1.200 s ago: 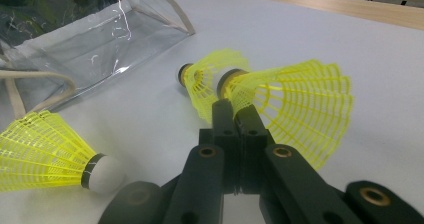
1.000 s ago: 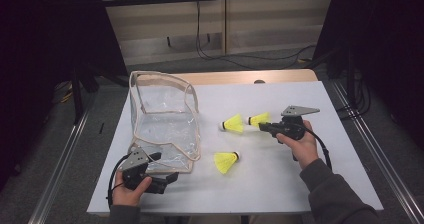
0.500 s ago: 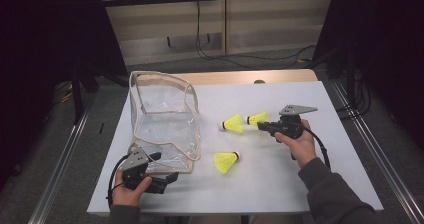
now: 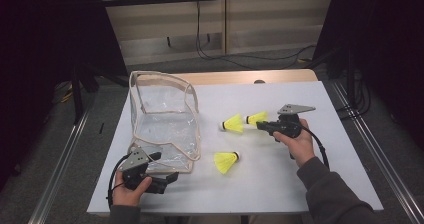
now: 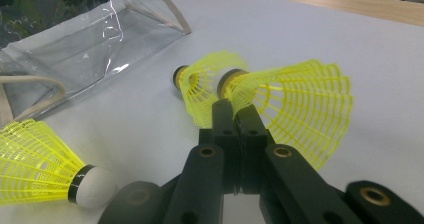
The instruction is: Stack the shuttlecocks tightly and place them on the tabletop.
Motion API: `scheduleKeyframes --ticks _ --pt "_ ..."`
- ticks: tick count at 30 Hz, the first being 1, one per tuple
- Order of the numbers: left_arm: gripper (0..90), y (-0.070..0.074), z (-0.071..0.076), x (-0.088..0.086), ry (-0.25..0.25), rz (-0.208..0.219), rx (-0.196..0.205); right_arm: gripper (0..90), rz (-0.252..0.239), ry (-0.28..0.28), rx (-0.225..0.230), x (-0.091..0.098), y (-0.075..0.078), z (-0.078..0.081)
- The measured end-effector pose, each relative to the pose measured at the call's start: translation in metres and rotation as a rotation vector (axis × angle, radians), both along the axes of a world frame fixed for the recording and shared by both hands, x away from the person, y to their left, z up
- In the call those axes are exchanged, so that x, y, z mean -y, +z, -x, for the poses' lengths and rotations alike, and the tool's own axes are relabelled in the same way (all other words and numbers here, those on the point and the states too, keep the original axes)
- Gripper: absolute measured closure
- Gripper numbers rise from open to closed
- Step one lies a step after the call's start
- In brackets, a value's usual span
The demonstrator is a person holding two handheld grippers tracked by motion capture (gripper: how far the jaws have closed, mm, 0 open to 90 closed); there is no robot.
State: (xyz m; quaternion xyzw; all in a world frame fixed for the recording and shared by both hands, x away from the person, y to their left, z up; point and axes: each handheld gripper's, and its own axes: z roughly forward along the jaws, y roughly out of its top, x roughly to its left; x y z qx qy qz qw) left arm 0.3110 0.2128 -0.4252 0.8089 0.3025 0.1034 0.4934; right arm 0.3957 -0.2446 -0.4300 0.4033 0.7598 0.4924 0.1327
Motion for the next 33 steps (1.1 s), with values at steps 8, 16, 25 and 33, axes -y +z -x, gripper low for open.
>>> scheduleKeyframes --ticks 8,16,25,33 --pt "4.6 0.0006 0.0002 0.0009 0.002 0.004 0.003 89.1 0.006 0.008 -0.006 -0.0031 -0.0037 -0.0017" --pt "4.6 0.0005 0.0005 0.0010 0.003 0.006 0.003 89.1 0.013 0.007 -0.010 -0.0053 -0.0051 -0.0023" --pt "4.6 0.0006 0.0006 0.0010 0.003 0.006 0.003 89.1 0.003 0.000 -0.017 -0.0053 -0.0050 -0.0061" --pt "4.6 0.0006 0.0003 0.0006 0.000 0.003 0.002 89.1 0.016 0.006 -0.023 -0.0094 -0.0065 -0.0089"
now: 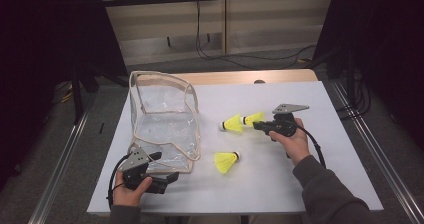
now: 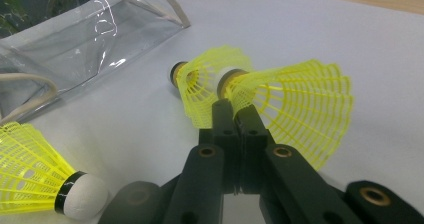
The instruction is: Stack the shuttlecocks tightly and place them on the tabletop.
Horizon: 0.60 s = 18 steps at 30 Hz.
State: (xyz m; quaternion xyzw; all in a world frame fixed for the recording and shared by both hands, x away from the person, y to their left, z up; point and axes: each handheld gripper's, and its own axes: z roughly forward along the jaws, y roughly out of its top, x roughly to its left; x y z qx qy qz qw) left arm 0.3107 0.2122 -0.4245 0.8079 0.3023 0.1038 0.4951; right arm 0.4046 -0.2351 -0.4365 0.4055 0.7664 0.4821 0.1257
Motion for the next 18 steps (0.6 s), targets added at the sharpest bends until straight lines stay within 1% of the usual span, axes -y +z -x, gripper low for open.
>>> scheduleKeyframes --ticks 4,7,12,18 --pt "4.6 0.000 0.000 0.000 0.001 -0.002 -0.001 89.1 0.002 0.010 -0.006 -0.005 -0.003 0.000" --pt "4.6 0.000 0.000 0.000 0.001 -0.002 -0.001 89.1 0.000 0.017 -0.001 -0.007 -0.002 0.000" --pt "4.6 0.000 0.000 0.000 0.001 -0.002 -0.001 89.1 -0.003 0.015 -0.001 -0.009 -0.001 0.000" --pt "4.6 0.000 0.000 0.000 0.001 -0.001 -0.001 89.0 0.001 0.019 -0.011 -0.012 -0.003 0.000"
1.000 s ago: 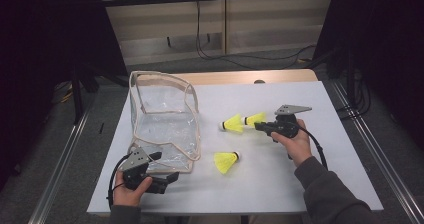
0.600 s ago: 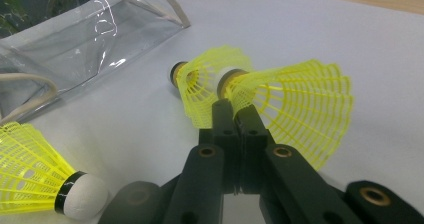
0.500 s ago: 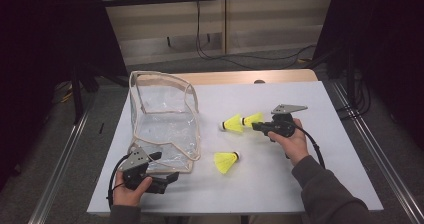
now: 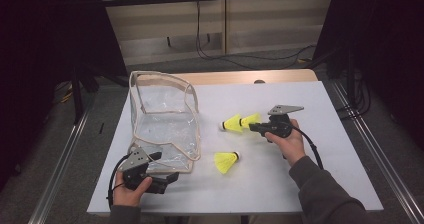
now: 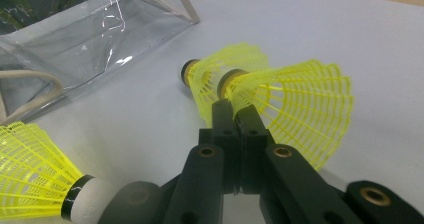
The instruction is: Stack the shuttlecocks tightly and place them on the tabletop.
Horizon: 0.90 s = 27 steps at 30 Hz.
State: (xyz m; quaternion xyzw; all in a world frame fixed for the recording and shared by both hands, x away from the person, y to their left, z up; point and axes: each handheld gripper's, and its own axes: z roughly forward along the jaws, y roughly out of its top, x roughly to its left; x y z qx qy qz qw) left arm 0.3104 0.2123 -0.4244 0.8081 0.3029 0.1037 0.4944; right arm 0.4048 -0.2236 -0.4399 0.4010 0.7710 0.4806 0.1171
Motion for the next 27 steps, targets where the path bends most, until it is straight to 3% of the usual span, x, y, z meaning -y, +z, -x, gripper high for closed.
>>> scheduleKeyframes --ticks 27 --pt "4.6 0.000 0.000 0.000 -0.003 -0.003 0.003 88.9 0.005 0.023 -0.001 -0.013 -0.003 -0.001"
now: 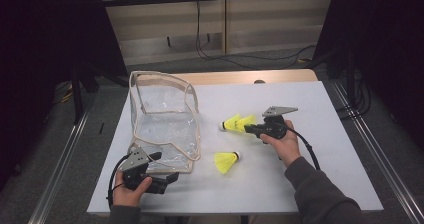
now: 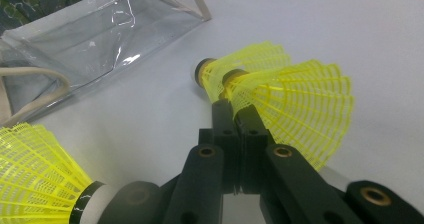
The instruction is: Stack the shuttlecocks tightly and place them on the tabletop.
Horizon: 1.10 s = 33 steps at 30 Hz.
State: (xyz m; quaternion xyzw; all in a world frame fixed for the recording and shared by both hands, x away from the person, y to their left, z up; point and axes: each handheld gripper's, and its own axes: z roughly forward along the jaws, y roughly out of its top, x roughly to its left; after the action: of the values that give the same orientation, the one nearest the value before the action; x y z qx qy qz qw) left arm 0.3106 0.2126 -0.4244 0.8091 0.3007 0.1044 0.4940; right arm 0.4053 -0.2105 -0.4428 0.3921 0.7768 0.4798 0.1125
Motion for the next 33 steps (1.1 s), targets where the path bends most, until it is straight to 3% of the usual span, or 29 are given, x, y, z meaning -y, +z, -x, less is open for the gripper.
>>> scheduleKeyframes --ticks 33 --pt "4.6 -0.001 0.000 0.000 0.000 0.004 0.000 88.8 -0.004 0.017 -0.014 -0.010 -0.007 -0.003"
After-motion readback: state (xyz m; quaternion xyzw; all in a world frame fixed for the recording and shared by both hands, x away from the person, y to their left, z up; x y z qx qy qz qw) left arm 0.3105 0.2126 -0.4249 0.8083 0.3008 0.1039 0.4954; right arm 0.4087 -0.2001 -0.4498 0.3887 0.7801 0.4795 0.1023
